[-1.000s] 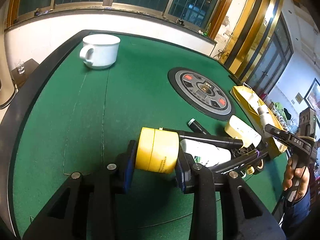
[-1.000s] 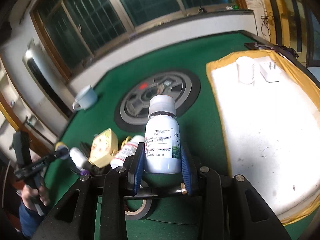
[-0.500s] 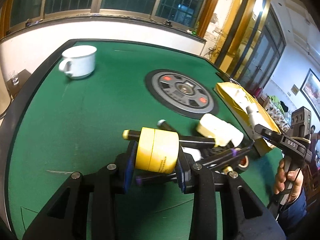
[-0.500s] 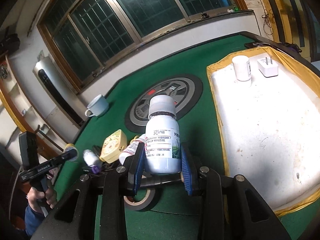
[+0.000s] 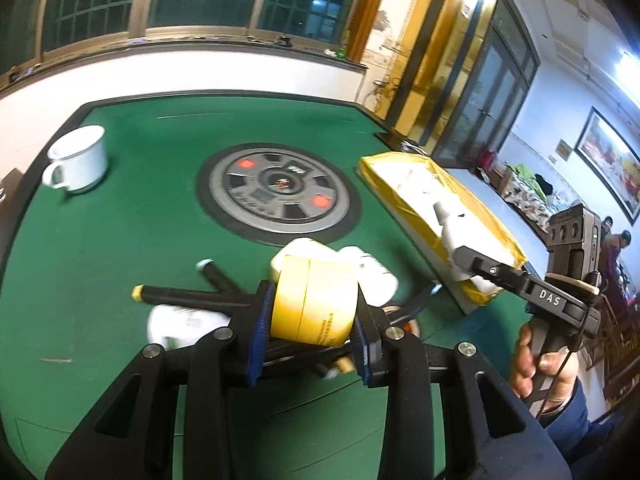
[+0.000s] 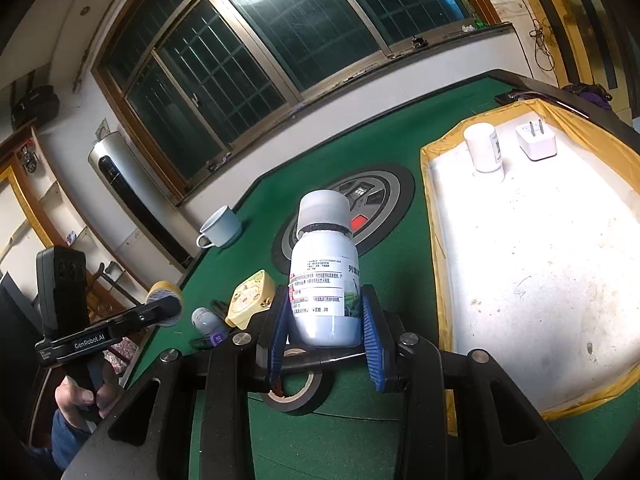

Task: Organize rigid objects
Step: 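Carry the yellow roll and white bottle into the tray and open both tools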

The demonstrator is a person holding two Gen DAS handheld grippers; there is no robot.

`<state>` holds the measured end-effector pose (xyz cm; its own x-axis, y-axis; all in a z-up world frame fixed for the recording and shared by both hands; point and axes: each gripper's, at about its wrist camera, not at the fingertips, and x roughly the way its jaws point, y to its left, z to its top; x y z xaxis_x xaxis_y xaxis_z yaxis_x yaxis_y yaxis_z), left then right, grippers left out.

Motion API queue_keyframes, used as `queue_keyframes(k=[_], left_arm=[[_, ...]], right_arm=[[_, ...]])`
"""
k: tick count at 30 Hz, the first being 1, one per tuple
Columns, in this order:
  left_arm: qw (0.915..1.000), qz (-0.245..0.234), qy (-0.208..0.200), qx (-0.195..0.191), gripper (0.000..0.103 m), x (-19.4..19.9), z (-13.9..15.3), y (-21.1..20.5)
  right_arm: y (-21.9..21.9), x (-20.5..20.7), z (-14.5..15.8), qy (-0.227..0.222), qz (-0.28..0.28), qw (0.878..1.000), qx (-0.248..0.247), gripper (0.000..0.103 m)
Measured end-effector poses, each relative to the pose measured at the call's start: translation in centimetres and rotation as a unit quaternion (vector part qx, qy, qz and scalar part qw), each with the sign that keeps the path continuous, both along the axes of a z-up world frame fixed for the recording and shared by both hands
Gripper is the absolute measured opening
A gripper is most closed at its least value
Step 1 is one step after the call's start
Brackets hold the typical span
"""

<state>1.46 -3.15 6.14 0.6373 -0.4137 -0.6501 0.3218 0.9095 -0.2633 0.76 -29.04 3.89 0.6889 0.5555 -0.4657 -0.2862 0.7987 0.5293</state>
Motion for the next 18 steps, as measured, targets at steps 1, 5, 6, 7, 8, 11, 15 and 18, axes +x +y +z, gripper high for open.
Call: queue_keyframes(k=[1, 5, 6, 7, 8, 11, 15, 18], left_arm=[[1.0, -0.005, 0.001, 0.0, 0.033, 0.1, 0.1, -0.6], [0.9995, -0.031, 0.006, 0.001, 0.033, 0.6, 0.7, -3.5], [0.9992, -0.038, 0.006, 0.002, 0.033, 0.7, 0.9, -4.2], [0.999, -0.044, 0.005, 0.003, 0.033, 0.8, 1.0, -4.7], [0.9987, -0.051, 0.004, 0.004, 0.033, 1.0, 1.1, -5.5], [0.9973, -0.072, 0.006, 0.009, 0.032, 1.6, 1.5, -7.7], [0.9951, -0.098, 0.012, 0.012, 0.032, 2.9, 1.9, -10.8], [0.9934, -0.113, 0.02, 0.011, 0.032, 3.9, 2.2, -12.6]], right_arm=[[-0.2, 0.0, 0.0, 0.0, 0.001, 1.0, 0.003, 0.03], [-1.3, -0.4, 0.1, 0.0, 0.0, 1.0, 0.02, 0.03], [-1.8, -0.5, 0.2, 0.001, 0.0, 1.0, 0.024, 0.03], [-2.2, -0.5, 0.3, 0.001, -0.002, 1.0, 0.027, 0.03], [-2.7, -0.7, 0.4, -0.001, -0.006, 1.0, 0.029, 0.03], [-4.0, -0.9, 1.0, -0.008, -0.018, 1.0, 0.024, 0.03], [-5.7, -0.9, 2.3, -0.016, -0.036, 0.999, 0.004, 0.03], [-6.9, -0.5, 3.3, -0.01, -0.053, 0.998, -0.024, 0.03]])
